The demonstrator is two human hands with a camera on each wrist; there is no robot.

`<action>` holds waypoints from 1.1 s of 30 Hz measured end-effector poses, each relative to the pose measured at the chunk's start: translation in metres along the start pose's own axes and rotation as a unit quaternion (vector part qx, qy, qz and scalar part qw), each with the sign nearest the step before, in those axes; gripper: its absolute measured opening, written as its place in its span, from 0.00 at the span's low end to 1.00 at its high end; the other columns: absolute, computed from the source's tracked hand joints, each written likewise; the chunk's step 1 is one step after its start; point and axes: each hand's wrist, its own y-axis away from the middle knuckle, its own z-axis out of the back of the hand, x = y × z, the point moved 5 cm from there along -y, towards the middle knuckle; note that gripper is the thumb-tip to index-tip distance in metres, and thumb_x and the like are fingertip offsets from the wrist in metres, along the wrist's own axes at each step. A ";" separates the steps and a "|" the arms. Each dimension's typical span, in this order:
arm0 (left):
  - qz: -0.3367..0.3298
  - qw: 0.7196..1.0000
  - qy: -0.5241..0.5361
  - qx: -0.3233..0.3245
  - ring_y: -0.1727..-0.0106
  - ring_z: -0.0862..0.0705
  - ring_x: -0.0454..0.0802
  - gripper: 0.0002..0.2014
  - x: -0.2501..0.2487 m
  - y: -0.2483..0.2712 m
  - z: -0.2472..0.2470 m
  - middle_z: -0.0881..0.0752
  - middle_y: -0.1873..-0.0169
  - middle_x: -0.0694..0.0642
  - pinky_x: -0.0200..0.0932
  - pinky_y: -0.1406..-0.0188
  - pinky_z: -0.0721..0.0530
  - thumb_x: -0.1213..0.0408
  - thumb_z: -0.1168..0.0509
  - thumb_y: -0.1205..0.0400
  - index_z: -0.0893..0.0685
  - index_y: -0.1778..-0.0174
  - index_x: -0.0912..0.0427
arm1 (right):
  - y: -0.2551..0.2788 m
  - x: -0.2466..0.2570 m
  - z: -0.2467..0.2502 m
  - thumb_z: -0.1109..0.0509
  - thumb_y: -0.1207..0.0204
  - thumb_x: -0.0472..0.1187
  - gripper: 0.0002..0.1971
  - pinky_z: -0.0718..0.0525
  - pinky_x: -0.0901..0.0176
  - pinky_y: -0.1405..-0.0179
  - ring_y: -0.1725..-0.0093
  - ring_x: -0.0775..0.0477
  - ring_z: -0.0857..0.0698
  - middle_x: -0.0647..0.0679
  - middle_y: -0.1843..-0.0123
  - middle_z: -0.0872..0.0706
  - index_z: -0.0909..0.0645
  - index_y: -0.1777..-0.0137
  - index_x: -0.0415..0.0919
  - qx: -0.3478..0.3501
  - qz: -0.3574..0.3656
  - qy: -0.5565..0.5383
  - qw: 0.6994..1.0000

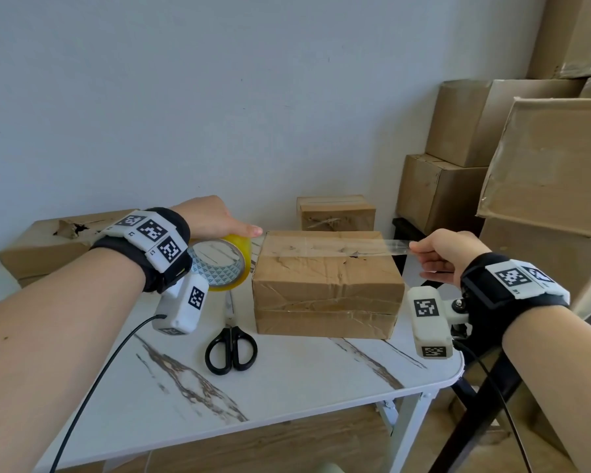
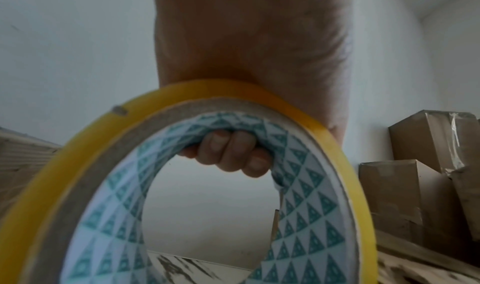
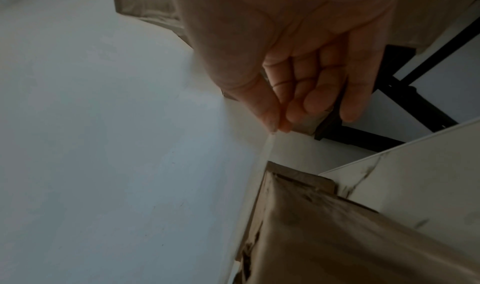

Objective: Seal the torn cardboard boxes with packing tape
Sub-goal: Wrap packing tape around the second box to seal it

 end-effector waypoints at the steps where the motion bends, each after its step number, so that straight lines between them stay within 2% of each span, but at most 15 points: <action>1: -0.001 1.000 -0.004 0.000 0.72 0.24 0.52 0.30 -0.001 0.000 0.000 0.24 0.75 0.55 0.44 0.62 0.28 0.32 0.35 0.30 0.27 0.76 0.59 | -0.001 0.000 0.001 0.27 0.25 0.35 0.08 0.15 0.45 0.42 0.69 0.49 0.22 0.45 0.68 0.20 0.17 0.49 0.33 -0.002 0.003 0.001 1.000; 5: -0.001 1.000 -0.019 -0.004 0.77 0.30 0.49 0.30 -0.004 0.001 -0.002 0.30 0.80 0.52 0.42 0.69 0.33 0.33 0.35 0.29 0.33 0.79 0.57 | -0.002 -0.001 0.001 0.27 0.26 0.35 0.08 0.15 0.46 0.43 0.68 0.49 0.21 0.44 0.66 0.18 0.17 0.49 0.33 -0.010 0.013 0.009 1.000; 9: 0.001 1.000 -0.028 -0.007 0.78 0.33 0.48 0.31 -0.003 0.001 -0.006 0.34 0.80 0.51 0.42 0.70 0.35 0.32 0.35 0.29 0.35 0.80 0.56 | -0.003 -0.003 0.000 0.27 0.25 0.35 0.06 0.16 0.46 0.40 0.67 0.49 0.21 0.44 0.64 0.17 0.17 0.51 0.33 -0.012 0.015 0.011 1.000; 16: -0.002 0.999 -0.030 -0.021 0.76 0.31 0.49 0.31 -0.006 0.005 0.009 0.31 0.78 0.53 0.43 0.71 0.35 0.33 0.35 0.29 0.34 0.79 0.58 | -0.004 0.007 0.001 0.28 0.24 0.36 0.07 0.15 0.48 0.44 0.68 0.50 0.22 0.45 0.65 0.18 0.17 0.50 0.33 -0.014 0.026 0.006 1.000; 22: 0.003 1.000 -0.030 0.001 0.77 0.30 0.49 0.31 -0.002 0.002 0.001 0.30 0.80 0.52 0.42 0.70 0.33 0.33 0.35 0.28 0.32 0.79 0.57 | -0.008 0.004 -0.003 0.27 0.25 0.36 0.08 0.14 0.48 0.44 0.68 0.50 0.22 0.44 0.65 0.18 0.17 0.49 0.32 -0.011 0.021 0.014 1.000; 26: 0.004 0.999 -0.029 0.015 0.79 0.37 0.48 0.31 0.001 0.003 -0.007 0.36 0.81 0.51 0.42 0.72 0.39 0.32 0.37 0.29 0.38 0.80 0.55 | -0.008 -0.001 -0.004 0.28 0.24 0.36 0.05 0.15 0.47 0.43 0.69 0.50 0.22 0.44 0.65 0.17 0.17 0.55 0.33 -0.014 0.016 0.015 1.000; 28: 0.007 0.999 -0.028 0.019 0.80 0.37 0.48 0.32 0.001 0.004 -0.008 0.37 0.82 0.51 0.42 0.73 0.40 0.32 0.37 0.28 0.38 0.80 0.55 | -0.009 -0.003 -0.005 0.28 0.24 0.36 0.05 0.15 0.46 0.43 0.68 0.49 0.21 0.44 0.64 0.16 0.17 0.57 0.33 -0.014 0.015 0.016 1.000; 33: 0.020 0.999 -0.025 0.028 0.80 0.36 0.48 0.33 0.003 0.002 -0.016 0.36 0.81 0.51 0.42 0.73 0.39 0.29 0.38 0.33 0.37 0.79 0.57 | -0.013 -0.014 -0.009 0.28 0.24 0.37 0.06 0.14 0.47 0.46 0.67 0.49 0.20 0.44 0.65 0.17 0.16 0.53 0.33 -0.009 0.007 0.016 1.000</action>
